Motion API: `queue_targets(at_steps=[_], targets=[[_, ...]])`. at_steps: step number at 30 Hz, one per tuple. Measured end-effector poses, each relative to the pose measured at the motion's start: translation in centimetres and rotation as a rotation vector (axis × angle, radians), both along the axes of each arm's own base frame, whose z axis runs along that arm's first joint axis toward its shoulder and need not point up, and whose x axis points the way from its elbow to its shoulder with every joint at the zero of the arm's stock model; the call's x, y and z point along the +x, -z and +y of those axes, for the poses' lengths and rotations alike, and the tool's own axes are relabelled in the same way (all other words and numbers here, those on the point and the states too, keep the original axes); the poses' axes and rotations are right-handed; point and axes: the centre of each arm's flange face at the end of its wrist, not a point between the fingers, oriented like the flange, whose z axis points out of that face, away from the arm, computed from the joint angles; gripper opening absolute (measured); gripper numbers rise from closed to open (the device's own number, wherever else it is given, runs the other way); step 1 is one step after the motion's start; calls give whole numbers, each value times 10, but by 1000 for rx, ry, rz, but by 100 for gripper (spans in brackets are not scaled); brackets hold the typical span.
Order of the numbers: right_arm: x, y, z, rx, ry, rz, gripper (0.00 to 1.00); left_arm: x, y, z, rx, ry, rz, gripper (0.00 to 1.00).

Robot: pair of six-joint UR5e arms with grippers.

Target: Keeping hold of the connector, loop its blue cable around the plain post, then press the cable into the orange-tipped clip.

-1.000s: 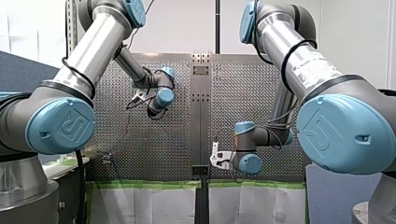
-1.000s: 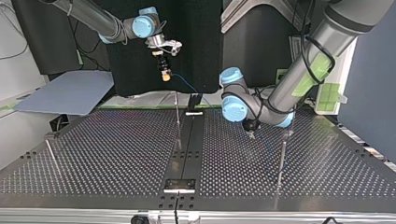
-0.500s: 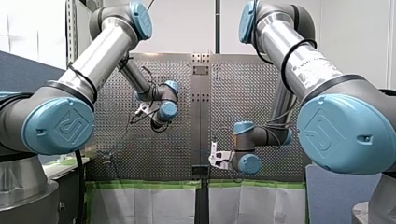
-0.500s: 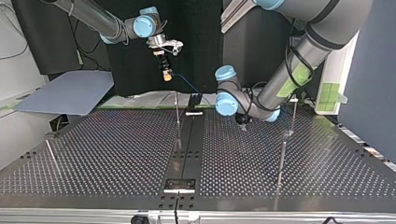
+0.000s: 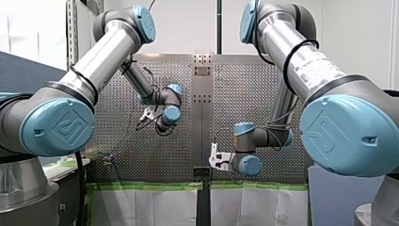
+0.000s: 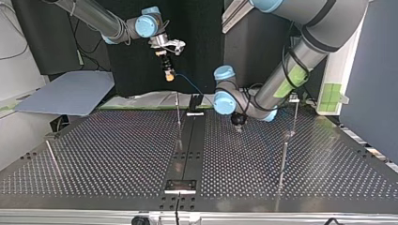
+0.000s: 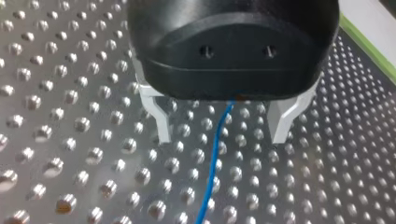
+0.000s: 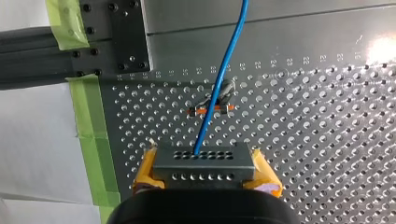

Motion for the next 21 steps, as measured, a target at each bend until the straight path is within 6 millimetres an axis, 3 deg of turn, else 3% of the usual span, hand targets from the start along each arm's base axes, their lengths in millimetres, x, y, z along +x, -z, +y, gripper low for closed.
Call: queue_targets(at_steps=[13,21], targets=[[1,0,1,-1,-2,0,2,-5,41,-36,-98,103,67,99],[2,0,1,-3,-3,-1,2,-28,72,-73,-131,208,149,99]])
